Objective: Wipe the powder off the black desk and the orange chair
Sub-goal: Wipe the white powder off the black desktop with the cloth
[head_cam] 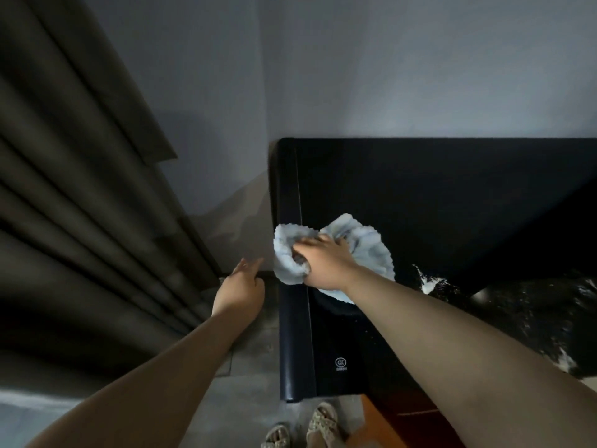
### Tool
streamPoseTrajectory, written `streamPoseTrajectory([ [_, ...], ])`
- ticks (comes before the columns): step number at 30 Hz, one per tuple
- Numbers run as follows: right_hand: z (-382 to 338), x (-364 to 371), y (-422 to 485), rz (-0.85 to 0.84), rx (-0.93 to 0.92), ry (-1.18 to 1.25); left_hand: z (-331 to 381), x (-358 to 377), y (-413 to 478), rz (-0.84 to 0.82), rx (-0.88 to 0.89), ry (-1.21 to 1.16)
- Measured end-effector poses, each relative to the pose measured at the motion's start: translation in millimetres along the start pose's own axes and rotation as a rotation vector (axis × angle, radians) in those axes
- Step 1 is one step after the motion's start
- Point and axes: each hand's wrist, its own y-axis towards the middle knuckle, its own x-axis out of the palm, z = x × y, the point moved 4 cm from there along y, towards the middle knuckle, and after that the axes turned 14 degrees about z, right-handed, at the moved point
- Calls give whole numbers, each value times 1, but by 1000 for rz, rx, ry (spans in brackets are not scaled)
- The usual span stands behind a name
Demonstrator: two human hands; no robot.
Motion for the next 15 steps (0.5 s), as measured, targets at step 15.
streamPoseTrajectory([
  [15,-14,17,-70,-26,-112,110,10,6,-42,27,14,-46],
])
